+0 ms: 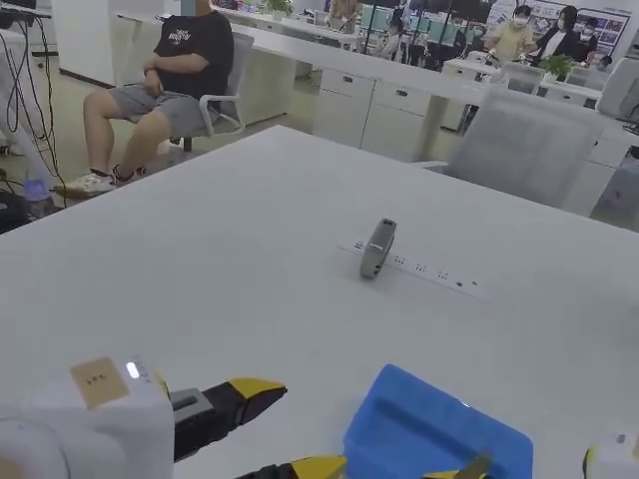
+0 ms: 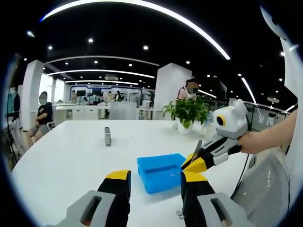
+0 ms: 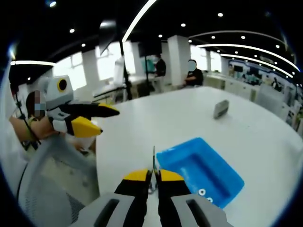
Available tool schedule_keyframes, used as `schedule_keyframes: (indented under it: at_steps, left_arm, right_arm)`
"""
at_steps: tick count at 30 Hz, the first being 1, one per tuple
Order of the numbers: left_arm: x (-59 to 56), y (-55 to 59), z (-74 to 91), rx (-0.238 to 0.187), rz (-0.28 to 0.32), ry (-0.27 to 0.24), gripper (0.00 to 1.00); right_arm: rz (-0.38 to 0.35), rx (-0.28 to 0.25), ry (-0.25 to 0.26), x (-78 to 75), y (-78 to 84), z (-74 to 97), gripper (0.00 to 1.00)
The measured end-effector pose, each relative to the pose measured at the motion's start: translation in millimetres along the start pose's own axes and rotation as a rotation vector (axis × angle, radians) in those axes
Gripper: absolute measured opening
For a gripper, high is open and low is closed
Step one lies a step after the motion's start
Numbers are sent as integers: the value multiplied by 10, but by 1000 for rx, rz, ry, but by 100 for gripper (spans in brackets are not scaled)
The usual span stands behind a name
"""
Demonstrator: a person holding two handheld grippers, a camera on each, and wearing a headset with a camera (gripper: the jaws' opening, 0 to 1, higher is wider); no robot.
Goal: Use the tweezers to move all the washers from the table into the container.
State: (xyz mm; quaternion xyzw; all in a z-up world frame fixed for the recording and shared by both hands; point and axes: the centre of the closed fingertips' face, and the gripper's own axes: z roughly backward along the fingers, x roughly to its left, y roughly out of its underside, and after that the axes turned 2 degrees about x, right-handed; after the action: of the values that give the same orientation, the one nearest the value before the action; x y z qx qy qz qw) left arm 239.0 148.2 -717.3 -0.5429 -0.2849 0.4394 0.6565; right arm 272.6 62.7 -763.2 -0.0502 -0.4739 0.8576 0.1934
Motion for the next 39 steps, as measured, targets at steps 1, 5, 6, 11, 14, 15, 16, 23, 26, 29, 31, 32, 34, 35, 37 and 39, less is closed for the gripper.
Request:
schedule_keyframes:
  at_steps: [1, 5, 6, 11, 14, 15, 16, 23, 26, 29, 31, 32, 34, 35, 37, 39]
  left_arm:
    - [-1, 2, -1, 1, -1, 0, 40]
    - [1, -2, 2, -1, -1, -2, 40]
    - [3, -2, 2, -2, 0, -2, 40]
    - [15, -5, 8, -4, 3, -8, 40]
    - [17, -4, 9, -4, 2, -9, 40]
    - [18, -3, 9, -4, 2, -10, 40]
    - [18, -4, 10, -4, 2, -10, 40]
    - [27, -11, 14, -8, 7, -13, 40]
    - [26, -10, 14, -8, 7, -13, 40]
    - [25, -10, 13, -7, 7, -13, 40]
    - [24, -8, 12, -6, 7, -12, 40]
    - [24, -7, 11, -6, 7, -12, 40]
    - [23, -5, 10, -4, 7, -12, 40]
    - [23, -4, 11, -4, 6, -11, 40]
    - [24, -1, 10, -3, 6, -11, 40]
    - [25, 0, 9, -2, 6, -11, 39]
  right_arm:
    - [4, -4, 3, -16, -25, 7, 3]
    - [10, -21, 16, -135, -125, 13, 3]
    - [5, -27, 20, -167, -144, 8, 3]
    - [-18, -45, 35, -320, -199, -37, 3]
    - [-30, -43, 48, -420, -192, -83, 3]
    - [-36, -40, 52, -451, -183, -98, 3]
    - [-42, -33, 59, -494, -166, -115, 3]
    - [-81, -7, 92, -711, -80, -199, 3]
    - [-99, 8, 103, -783, -31, -237, 3]
    - [-102, 26, 111, -845, 23, -279, 3]
    - [-101, 37, 116, -868, 52, -308, 3]
    - [-103, 42, 116, -880, 65, -318, 3]
    - [-100, 51, 117, -892, 86, -340, 3]
    - [-99, 55, 117, -895, 95, -350, 3]
    - [-99, 63, 117, -946, 128, -371, 3]
    - [-99, 71, 119, -960, 148, -386, 3]
